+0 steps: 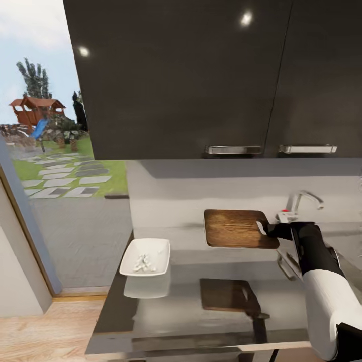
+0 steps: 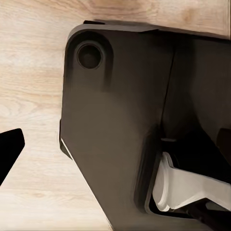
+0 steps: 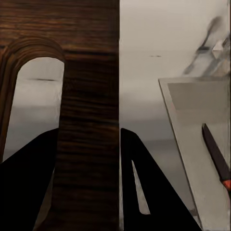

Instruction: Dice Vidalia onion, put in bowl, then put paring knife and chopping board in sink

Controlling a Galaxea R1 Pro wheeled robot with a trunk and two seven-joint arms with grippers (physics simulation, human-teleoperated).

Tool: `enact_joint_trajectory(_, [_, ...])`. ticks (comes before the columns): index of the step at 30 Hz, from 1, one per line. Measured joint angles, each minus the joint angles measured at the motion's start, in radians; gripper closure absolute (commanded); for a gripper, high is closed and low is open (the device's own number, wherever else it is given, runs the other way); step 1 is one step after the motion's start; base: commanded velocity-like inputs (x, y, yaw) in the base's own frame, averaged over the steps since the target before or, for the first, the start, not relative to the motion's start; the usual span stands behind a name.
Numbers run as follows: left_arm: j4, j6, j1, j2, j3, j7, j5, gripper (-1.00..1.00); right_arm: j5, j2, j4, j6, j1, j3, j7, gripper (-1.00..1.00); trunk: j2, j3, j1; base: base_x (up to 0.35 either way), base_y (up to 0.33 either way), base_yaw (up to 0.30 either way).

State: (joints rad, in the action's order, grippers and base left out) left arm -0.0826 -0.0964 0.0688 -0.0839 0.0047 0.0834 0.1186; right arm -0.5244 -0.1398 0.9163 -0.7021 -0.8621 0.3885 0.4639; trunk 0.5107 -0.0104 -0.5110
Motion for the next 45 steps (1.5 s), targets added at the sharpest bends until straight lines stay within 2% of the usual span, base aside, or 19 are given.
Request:
enact_joint_trajectory(29, [0.000, 0.000, 0.000, -0.001, 0.000, 0.001, 0.000, -1.00, -0.001, 0.002, -0.010, -0.002, 0.000, -0.010, -0.001, 1.00, 0.000, 0.000, 0.000, -0.003, -0.341, 0.000])
enact_joint_trajectory(35, [0.000, 0.000, 0.000, -0.001, 0.000, 0.001, 0.000, -1.00, 0.000, 0.004, -0.018, -0.045, 0.000, -0.012, -0.006, 1.00, 0.000, 0.000, 0.000, -0.108, -0.330, 0.000])
enact_joint_trajectory(37, [0.001, 0.000, 0.000, -0.001, 0.000, 0.001, 0.000, -1.00, -0.003, 0.004, -0.040, -0.049, 0.000, -0.010, -0.025, 1.00, 0.000, 0.000, 0.000, -0.084, -0.215, 0.000])
enact_joint_trajectory(39, [0.001, 0.000, 0.000, -0.001, 0.000, 0.002, 0.000, -1.00, -0.015, 0.005, -0.096, -0.049, 0.000, -0.002, -0.105, 1.00, -0.001, 0.000, 0.000, -0.029, -0.073, 0.000])
enact_joint_trajectory(40, [0.001, 0.000, 0.000, -0.001, 0.000, 0.002, 0.000, -1.00, -0.006, 0.006, -0.124, -0.050, 0.000, 0.008, -0.174, 1.00, 0.000, 0.000, 0.000, -0.012, -0.032, 0.000])
enact_joint_trajectory(41, [0.001, 0.000, 0.000, -0.001, 0.000, 0.002, 0.000, -1.00, -0.015, 0.008, -0.137, -0.048, -0.001, 0.024, -0.227, 1.00, 0.000, 0.000, 0.000, -0.005, -0.013, 0.000])
enact_joint_trajectory(42, [0.002, 0.000, 0.000, -0.002, 0.000, 0.002, 0.000, -1.00, 0.017, 0.015, -0.154, -0.047, -0.001, 0.088, -0.331, 1.00, 0.000, 0.000, 0.000, -0.003, -0.008, 0.000])
enact_joint_trajectory(43, [0.003, 0.000, 0.000, -0.002, 0.000, 0.002, 0.000, -1.00, -0.017, 0.018, -0.164, -0.043, 0.000, 0.141, -0.384, 1.00, 0.000, 0.000, 0.000, -0.002, -0.005, 0.000])
enact_joint_trajectory(44, [0.003, -0.001, 0.000, -0.002, 0.000, 0.002, 0.000, -1.00, 0.004, 0.021, -0.172, -0.042, -0.001, 0.202, -0.426, 1.00, 0.000, 0.000, 0.000, -0.001, -0.002, 0.000])
enact_joint_trajectory(45, [0.003, -0.001, 0.000, -0.002, 0.000, 0.002, 0.000, -1.00, 0.053, 0.027, -0.180, -0.028, 0.000, 0.321, -0.495, 1.00, 0.000, 0.000, 0.000, -0.001, -0.001, 0.000])
